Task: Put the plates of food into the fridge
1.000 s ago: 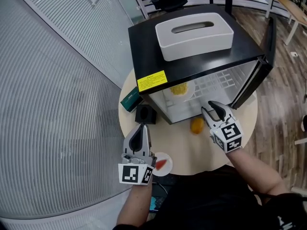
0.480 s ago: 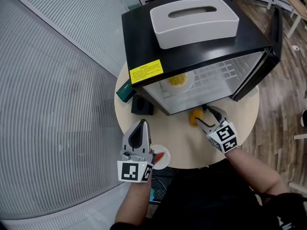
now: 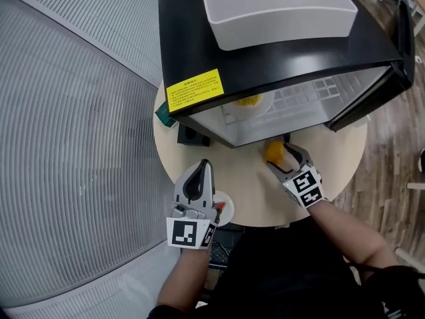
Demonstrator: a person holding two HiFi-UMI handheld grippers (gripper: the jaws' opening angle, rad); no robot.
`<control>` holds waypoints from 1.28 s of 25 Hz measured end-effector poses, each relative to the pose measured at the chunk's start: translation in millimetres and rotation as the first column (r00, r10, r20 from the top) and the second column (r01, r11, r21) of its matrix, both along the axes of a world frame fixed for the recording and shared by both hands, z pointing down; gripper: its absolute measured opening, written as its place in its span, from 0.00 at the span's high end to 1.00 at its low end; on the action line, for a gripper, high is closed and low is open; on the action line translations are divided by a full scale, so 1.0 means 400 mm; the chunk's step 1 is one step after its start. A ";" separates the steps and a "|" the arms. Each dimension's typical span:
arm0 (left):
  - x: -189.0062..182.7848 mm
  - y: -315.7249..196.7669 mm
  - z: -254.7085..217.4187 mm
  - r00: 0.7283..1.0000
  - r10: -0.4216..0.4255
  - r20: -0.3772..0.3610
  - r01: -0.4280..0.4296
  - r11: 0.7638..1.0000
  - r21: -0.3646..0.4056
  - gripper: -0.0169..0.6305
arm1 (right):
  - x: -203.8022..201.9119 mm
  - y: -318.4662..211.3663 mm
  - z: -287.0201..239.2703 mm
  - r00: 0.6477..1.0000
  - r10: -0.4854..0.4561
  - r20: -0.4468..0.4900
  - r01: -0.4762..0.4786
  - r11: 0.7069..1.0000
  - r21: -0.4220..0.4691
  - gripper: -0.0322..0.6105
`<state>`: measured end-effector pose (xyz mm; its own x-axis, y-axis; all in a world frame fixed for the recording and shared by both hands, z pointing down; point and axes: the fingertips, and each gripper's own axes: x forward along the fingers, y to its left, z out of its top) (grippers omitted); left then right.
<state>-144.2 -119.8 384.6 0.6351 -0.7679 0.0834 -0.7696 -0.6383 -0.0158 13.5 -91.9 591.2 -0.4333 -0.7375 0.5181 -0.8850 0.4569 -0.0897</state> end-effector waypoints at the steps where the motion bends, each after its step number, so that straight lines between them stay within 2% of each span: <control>1: 0.000 -0.003 0.010 1.000 0.000 0.008 0.000 1.000 -0.008 0.97 | 0.003 -0.001 0.020 1.000 -0.001 -0.010 0.001 1.000 -0.012 0.51; 3: -0.005 -0.009 0.025 1.000 -0.006 0.023 0.006 1.000 -0.021 0.97 | 0.012 -0.006 0.057 1.000 0.002 -0.026 -0.002 0.999 -0.035 0.50; 6: -0.016 -0.013 0.044 0.999 -0.019 0.042 0.021 0.999 -0.039 0.96 | 0.023 -0.019 0.099 1.000 0.010 -0.026 -0.011 0.998 -0.060 0.38; 11: -0.028 -0.015 0.072 0.997 -0.035 0.069 0.040 0.997 -0.070 0.96 | 0.014 -0.037 0.158 1.000 -0.009 -0.020 0.006 0.993 -0.119 0.34; 20: -0.048 -0.033 0.097 0.994 -0.069 0.081 0.077 0.993 -0.094 0.96 | -0.008 -0.057 0.236 0.998 -0.048 -0.028 0.041 0.979 -0.200 0.32; 32: -0.064 -0.019 0.102 0.991 -0.102 0.084 0.111 0.988 -0.106 0.96 | -0.015 -0.059 0.242 0.995 -0.082 -0.059 0.069 0.978 -0.196 0.32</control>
